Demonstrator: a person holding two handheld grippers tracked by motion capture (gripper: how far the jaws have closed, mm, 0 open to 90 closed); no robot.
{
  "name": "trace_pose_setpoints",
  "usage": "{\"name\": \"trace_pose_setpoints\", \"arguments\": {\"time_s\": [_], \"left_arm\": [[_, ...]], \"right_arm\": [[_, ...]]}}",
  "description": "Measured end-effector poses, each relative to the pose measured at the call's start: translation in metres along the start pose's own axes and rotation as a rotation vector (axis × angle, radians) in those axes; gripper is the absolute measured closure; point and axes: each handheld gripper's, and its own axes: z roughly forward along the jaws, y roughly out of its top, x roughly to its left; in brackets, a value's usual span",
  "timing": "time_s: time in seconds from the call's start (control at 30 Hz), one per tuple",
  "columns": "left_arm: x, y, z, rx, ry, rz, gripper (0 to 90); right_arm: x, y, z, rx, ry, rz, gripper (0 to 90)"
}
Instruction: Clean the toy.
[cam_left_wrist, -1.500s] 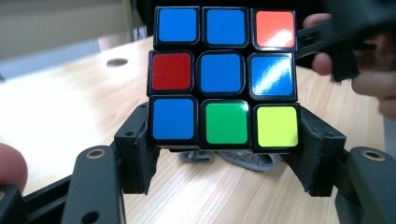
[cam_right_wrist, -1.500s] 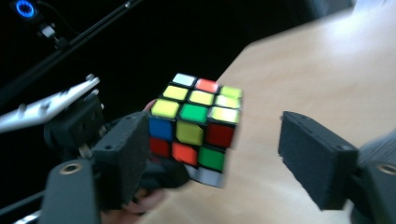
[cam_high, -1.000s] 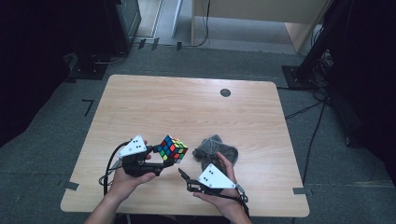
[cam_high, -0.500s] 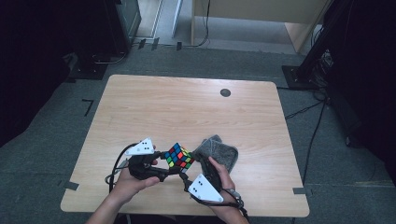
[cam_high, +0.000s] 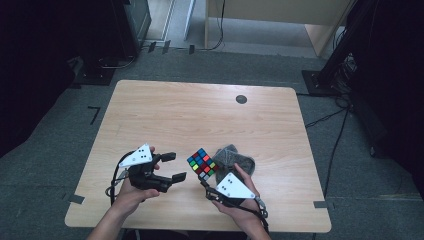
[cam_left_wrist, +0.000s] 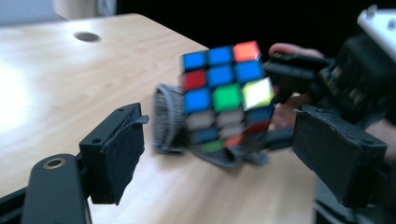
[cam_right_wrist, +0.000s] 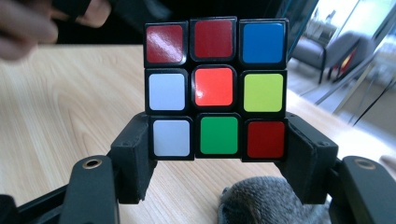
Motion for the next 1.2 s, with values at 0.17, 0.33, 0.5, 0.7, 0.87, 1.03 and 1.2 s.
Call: {"name": "trace_pose_setpoints", "arguments": {"time_s": [0.17,0.33,0.5,0.7,0.87,1.03,1.2], "left_arm": [[-0.011,-0.015,0.011,0.03,0.182,0.216,17.2],[-0.031,-0.023,0.024,0.05,0.217,0.383,16.6],[-0.041,-0.025,0.029,0.044,0.246,0.446,15.5],[-0.052,-0.031,0.036,0.075,0.284,0.564,14.5],[-0.056,-0.037,0.042,0.106,0.293,0.624,22.7],[-0.053,-0.039,0.04,0.101,0.286,0.609,32.4],[-0.039,-0.037,0.034,0.096,0.259,0.506,33.0]], "right_arm": [[-0.013,0.012,-0.01,0.025,0.036,0.178,34.6],[-0.009,0.025,-0.013,0.077,0.083,0.289,34.5],[0.0,0.03,-0.008,0.142,0.122,0.351,34.5],[0.005,0.027,0.0,0.216,0.18,0.428,34.4],[0.009,0.025,0.006,0.268,0.233,0.458,34.4],[0.006,0.023,0.007,0.264,0.265,0.485,33.1],[-0.011,0.025,-0.001,0.202,0.301,0.506,23.3]]}}
